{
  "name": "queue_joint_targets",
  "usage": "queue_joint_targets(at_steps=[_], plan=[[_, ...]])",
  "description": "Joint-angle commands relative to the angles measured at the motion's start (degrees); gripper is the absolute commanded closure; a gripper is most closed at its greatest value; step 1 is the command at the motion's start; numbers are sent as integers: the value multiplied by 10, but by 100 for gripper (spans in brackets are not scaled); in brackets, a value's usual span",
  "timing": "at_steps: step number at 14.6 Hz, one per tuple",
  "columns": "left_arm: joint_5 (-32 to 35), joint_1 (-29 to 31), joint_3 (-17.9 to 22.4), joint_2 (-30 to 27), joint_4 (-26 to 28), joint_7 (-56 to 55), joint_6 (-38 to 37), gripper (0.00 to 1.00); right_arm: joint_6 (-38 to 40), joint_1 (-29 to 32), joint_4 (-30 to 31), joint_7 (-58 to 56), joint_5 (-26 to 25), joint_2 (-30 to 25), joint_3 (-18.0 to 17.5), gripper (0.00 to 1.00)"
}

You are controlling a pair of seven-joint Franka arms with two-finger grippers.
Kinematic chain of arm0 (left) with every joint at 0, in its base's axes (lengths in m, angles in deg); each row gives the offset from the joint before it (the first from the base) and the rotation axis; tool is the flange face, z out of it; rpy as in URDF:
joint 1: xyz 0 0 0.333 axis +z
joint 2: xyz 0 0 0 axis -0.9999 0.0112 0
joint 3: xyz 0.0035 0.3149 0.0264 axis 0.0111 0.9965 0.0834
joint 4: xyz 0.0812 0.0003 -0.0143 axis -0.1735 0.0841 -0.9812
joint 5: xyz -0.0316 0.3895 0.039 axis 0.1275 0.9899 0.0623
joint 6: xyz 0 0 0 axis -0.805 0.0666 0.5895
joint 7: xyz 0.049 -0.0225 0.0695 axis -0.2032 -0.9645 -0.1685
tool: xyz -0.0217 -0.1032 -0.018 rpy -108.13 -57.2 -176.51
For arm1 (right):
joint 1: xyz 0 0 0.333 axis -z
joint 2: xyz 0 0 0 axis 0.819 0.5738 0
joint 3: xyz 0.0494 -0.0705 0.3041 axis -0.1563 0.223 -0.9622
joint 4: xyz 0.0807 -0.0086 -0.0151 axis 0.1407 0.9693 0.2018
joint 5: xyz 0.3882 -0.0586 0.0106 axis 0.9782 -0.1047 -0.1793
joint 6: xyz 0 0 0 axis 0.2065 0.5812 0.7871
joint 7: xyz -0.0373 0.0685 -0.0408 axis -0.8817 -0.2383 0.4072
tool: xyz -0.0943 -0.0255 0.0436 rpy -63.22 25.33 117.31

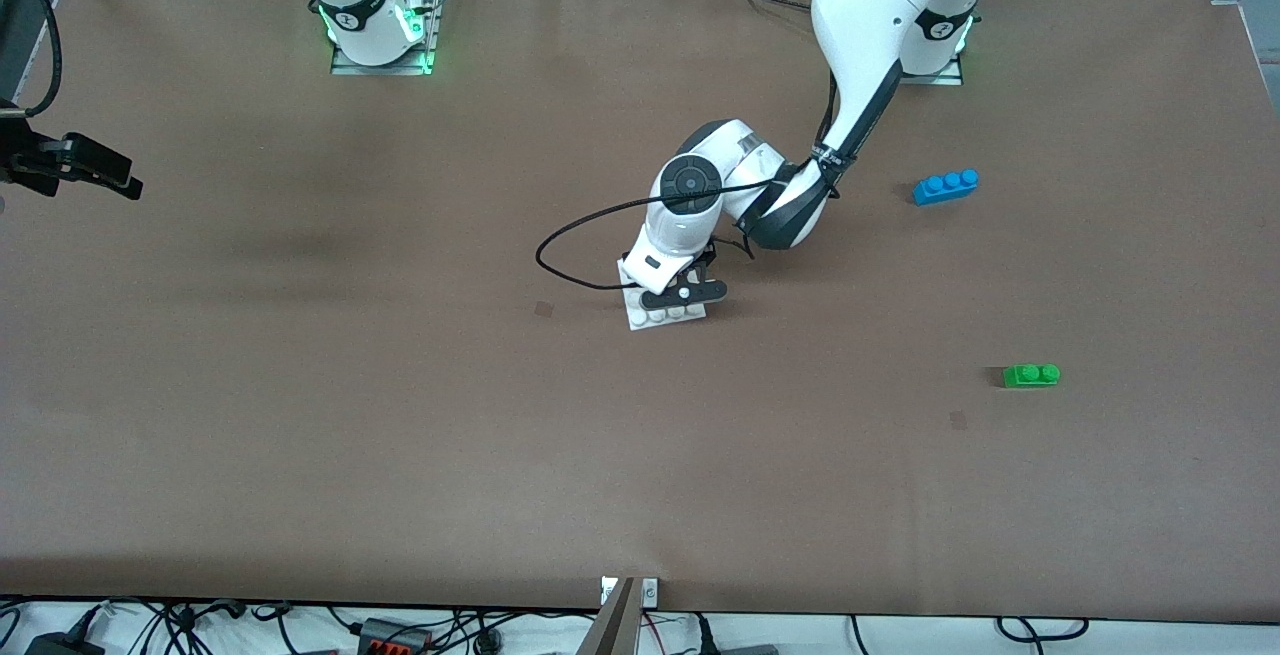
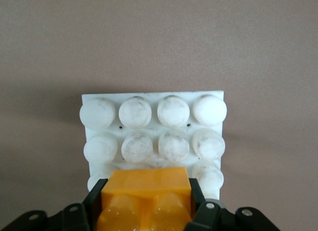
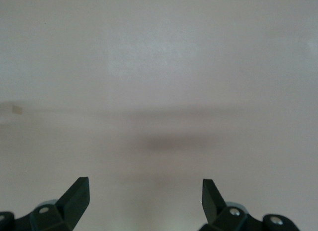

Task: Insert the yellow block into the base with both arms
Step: 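Lower the yellow brick onto the plate studs and press down with the left gripper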

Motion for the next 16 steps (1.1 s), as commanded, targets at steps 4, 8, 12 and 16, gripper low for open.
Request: queue_joint_targets(at_steps=[4, 8, 12, 16], plan=[[19, -3, 3, 5, 4, -2, 15, 64, 9, 4, -7, 4, 10, 2, -2, 0], [18, 1, 2, 3, -1, -2, 12, 0, 9, 4, -8, 4, 10, 2, -2, 0], [19, 9, 1, -7, -8, -1, -7, 0, 9, 4, -8, 4, 10, 2, -2, 0], [16, 23, -5, -21, -8, 7, -33, 0, 9, 4, -8, 4, 10, 2, -2, 0]])
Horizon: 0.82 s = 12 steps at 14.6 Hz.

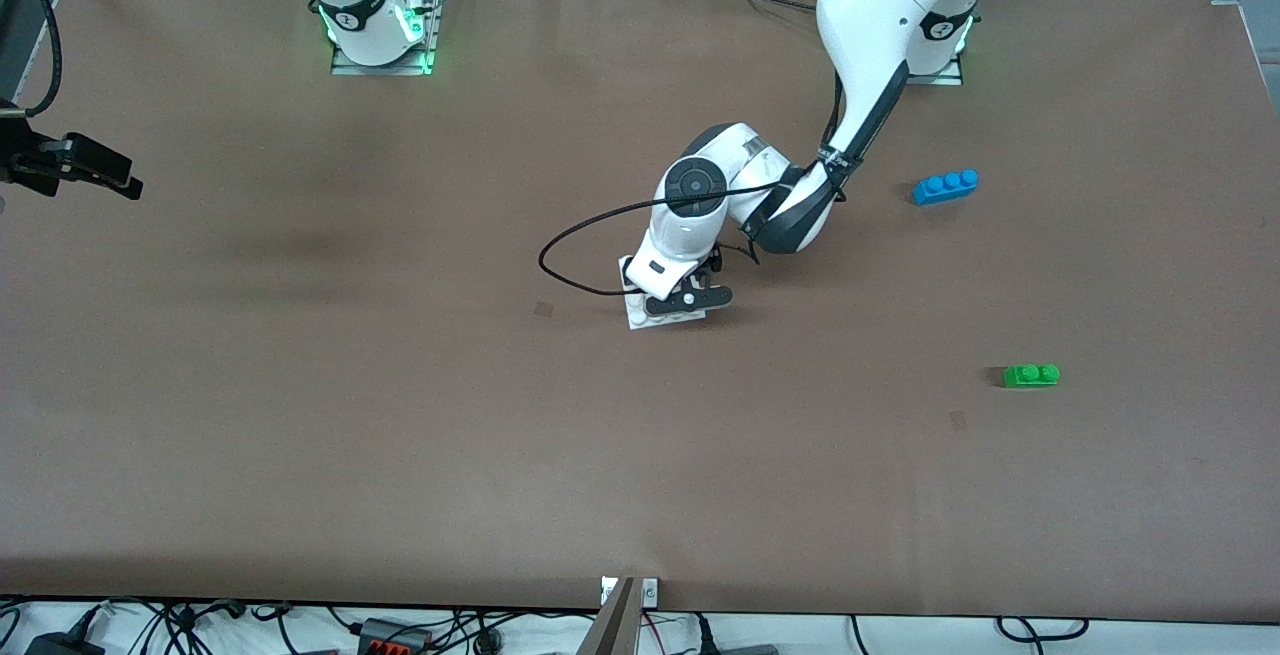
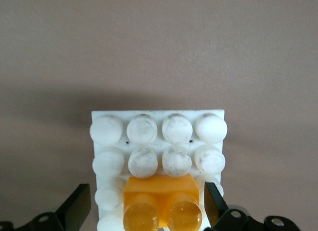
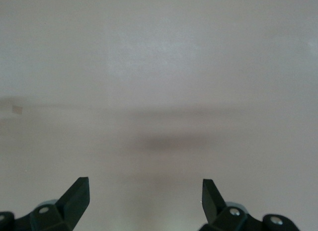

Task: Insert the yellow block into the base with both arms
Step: 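Open the left gripper and lift it off the yellow brick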

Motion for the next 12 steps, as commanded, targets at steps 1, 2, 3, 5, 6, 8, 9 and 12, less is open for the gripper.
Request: queue_joint_targets(at_steps=[1, 2, 3, 5, 6, 8, 9, 12], plan=[[9, 14, -7, -23, 0, 14, -32, 0, 9, 4, -8, 4, 10, 2, -2, 0], [8, 16, -7, -28, 0, 15, -38, 0, 9, 4, -8, 4, 10, 2, -2, 0], [9, 18, -7, -35, 0, 17, -55, 0, 9, 4, -8, 4, 10, 2, -2, 0], [8, 26, -7, -48, 0, 33, -71, 0, 9, 4, -8, 4, 10, 2, -2, 0], [8, 33, -7, -55, 0, 46, -84, 0, 8, 4, -8, 3, 10, 2, -2, 0], [6, 50, -15, -67, 0, 73, -107, 0, 8, 4, -8, 4, 10, 1, -2, 0], [6, 56, -18, -72, 0, 76, -118, 0, 9, 3, -8, 4, 10, 1, -2, 0], [6, 75, -19, -101, 0, 107, -152, 0, 9, 3, -8, 4, 10, 1, -2, 0]])
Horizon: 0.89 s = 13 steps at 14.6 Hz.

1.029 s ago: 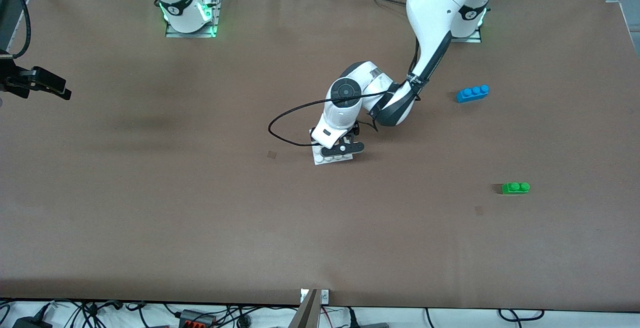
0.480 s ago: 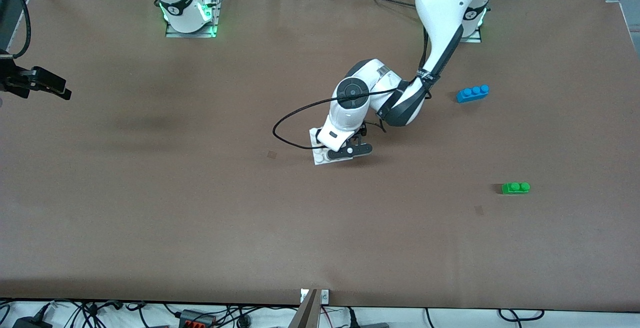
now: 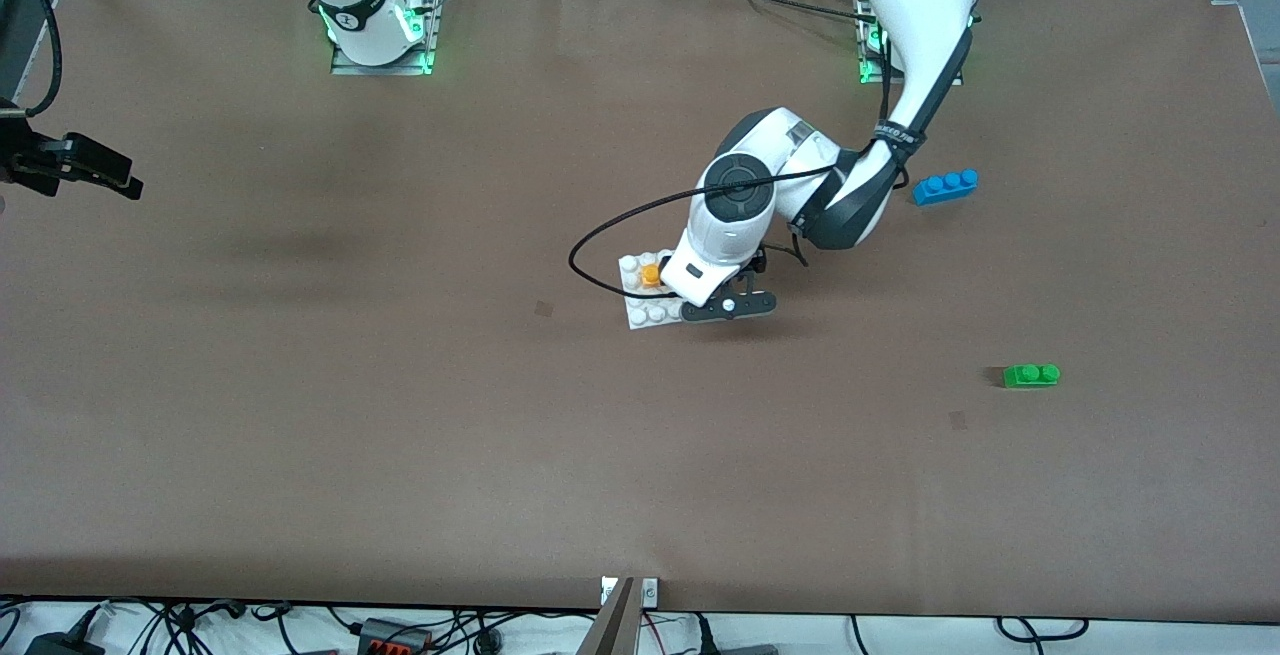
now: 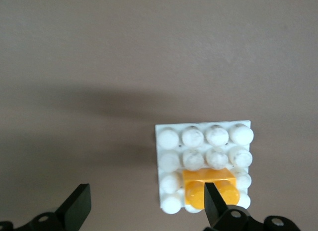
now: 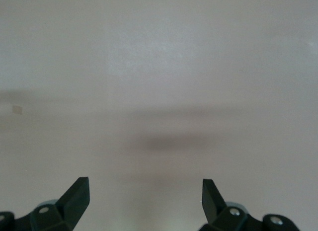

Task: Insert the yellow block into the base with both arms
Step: 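Open the left gripper and lift it off the yellow brick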

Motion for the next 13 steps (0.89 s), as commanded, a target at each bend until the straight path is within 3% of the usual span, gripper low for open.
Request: queue_joint_targets(at_steps=[1, 13], plan=[[6, 30, -11, -38, 6, 58, -46, 0, 8, 3, -7, 4, 10, 2, -2, 0], [-20, 155, -14, -133, 14, 305, -180, 0, 9, 2, -8, 4, 10, 1, -2, 0]])
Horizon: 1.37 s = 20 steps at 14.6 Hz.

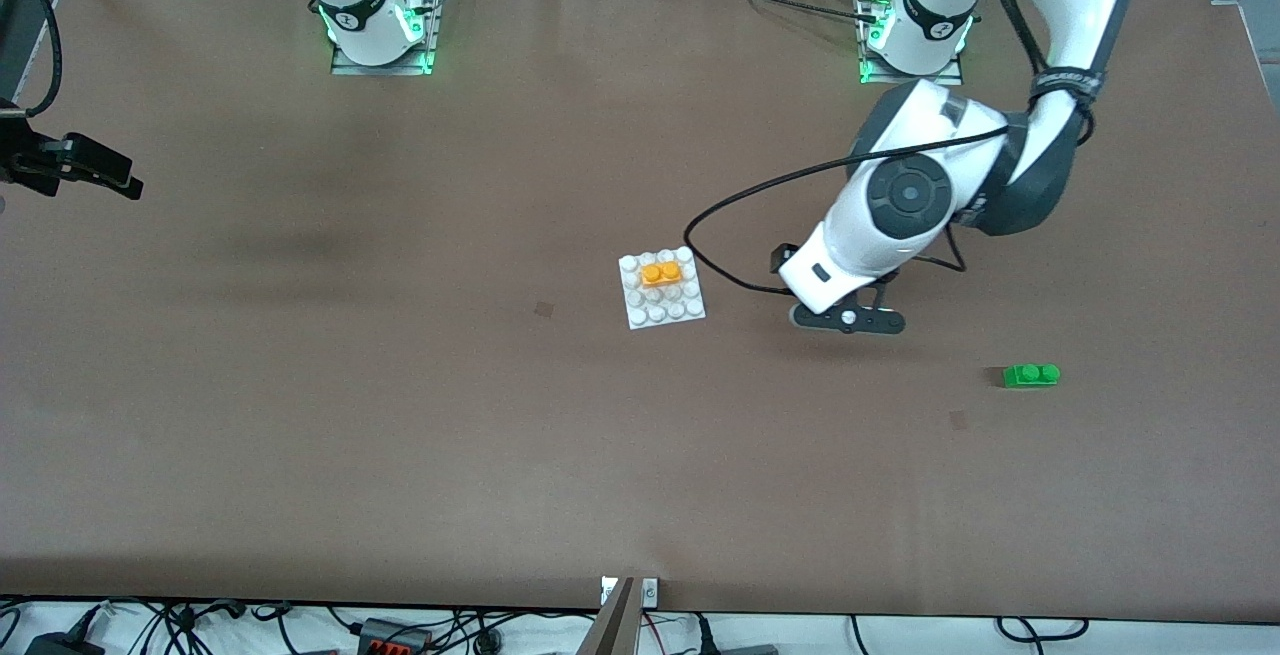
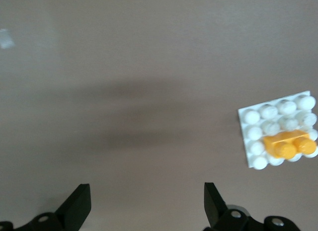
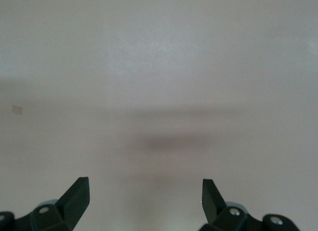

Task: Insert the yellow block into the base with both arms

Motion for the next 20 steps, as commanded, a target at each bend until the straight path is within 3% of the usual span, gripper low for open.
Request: queue_joint_targets(at_steps=[1, 5, 16, 20], plan=[[-14, 33, -7, -42, 22, 56, -17, 0, 9, 2, -7, 4, 9, 1, -2, 0], [-26, 86, -6, -86, 31, 66, -58, 0, 9, 2, -7, 4, 9, 0, -2, 0], [-28, 182, 12, -240, 98, 69, -59, 0, 6, -4, -2, 9, 9, -6, -8, 0], [-29, 210, 12, -254, 95, 137, -73, 0, -1, -15, -2, 9, 5, -6, -8, 0]])
